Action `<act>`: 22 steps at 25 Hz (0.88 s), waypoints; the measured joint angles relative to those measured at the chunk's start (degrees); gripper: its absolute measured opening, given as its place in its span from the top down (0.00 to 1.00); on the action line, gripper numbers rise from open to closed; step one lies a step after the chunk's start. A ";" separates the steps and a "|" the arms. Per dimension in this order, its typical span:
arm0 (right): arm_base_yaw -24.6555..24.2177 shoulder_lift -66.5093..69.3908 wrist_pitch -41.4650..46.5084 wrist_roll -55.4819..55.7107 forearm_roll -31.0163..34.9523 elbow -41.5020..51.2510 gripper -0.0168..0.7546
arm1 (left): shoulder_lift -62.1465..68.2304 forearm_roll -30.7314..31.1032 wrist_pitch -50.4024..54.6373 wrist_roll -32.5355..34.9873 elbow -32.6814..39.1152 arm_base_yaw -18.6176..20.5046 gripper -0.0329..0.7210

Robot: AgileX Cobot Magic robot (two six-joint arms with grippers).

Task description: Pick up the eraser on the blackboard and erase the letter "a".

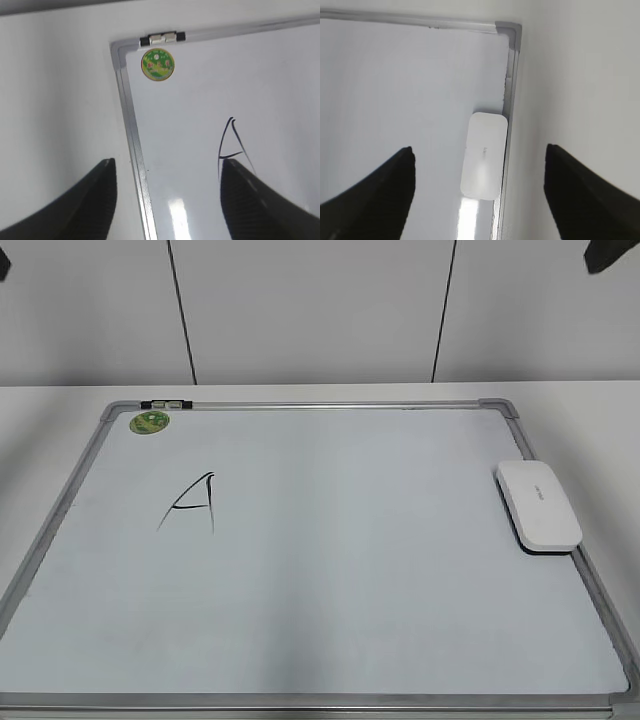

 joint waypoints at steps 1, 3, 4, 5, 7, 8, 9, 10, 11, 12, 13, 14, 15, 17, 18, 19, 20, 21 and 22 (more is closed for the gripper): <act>0.00 -1.69 0.09 0.00 0.00 0.00 0.21 | -1.97 0.29 0.28 -0.35 0.00 -0.55 0.32; 0.00 -4.29 0.23 0.00 0.07 0.00 0.21 | -6.70 0.51 0.41 -0.62 0.87 -1.76 0.32; 0.00 -5.77 0.23 -0.11 0.07 0.29 0.21 | -8.96 0.64 0.71 -0.73 1.79 -2.40 0.32; 0.00 -7.31 0.23 -0.11 0.12 0.90 0.21 | -10.71 0.64 0.87 -0.75 2.99 -2.92 0.32; 0.00 -10.09 0.36 -0.11 0.34 2.35 0.21 | -14.59 0.76 0.96 -0.85 5.91 -4.02 0.32; 0.00 -11.58 0.36 -0.11 0.34 3.40 0.21 | -16.04 0.76 1.16 -0.85 7.81 -4.57 0.32; 0.00 -12.79 0.40 -0.11 0.34 4.46 0.21 | -17.72 0.84 1.09 -1.12 9.90 -4.96 0.32; 0.00 -14.01 0.40 -0.11 0.34 5.72 0.21 | -19.39 0.84 1.09 -1.53 11.78 -5.23 0.32; 0.00 -15.77 0.50 -0.11 0.34 7.69 0.21 | -21.06 0.84 1.19 -1.79 14.09 -5.36 0.32; 0.00 -17.11 0.50 -0.11 0.34 9.24 0.21 | -22.54 0.84 1.19 -2.18 16.50 -5.48 0.32; 0.00 -18.84 0.50 -0.11 0.34 11.26 0.21 | -24.43 1.00 1.19 -2.29 18.55 -5.48 0.32; 0.00 -20.66 0.50 -0.11 0.34 13.40 0.21 | -26.41 1.21 1.19 -2.38 21.05 -5.48 0.32; 0.00 -22.58 0.50 -0.11 0.34 15.62 0.21 | -28.53 1.46 1.19 -2.51 23.61 -5.48 0.32; 0.00 -25.85 0.54 -0.11 0.34 19.72 0.21 | -32.77 1.68 1.19 -2.58 28.40 -5.48 0.32; 0.00 -27.83 0.54 -0.11 0.34 21.97 0.21 | -35.25 1.78 1.19 -2.58 30.97 -5.48 0.32; 0.00 -29.78 0.54 -0.11 0.57 23.85 0.21 | -37.34 1.78 1.19 -2.75 33.49 -5.48 0.32; 0.00 -31.73 0.63 0.66 0.86 26.47 0.21 | -39.88 1.78 1.19 -3.04 35.54 -5.48 0.32; 0.00 -33.37 0.63 1.18 1.23 27.88 0.21 | -42.41 1.78 1.19 -3.19 37.96 -5.48 0.32; 0.00 -35.27 0.63 1.74 1.82 29.89 0.21 | -44.86 1.68 1.19 -3.43 40.28 -5.48 0.32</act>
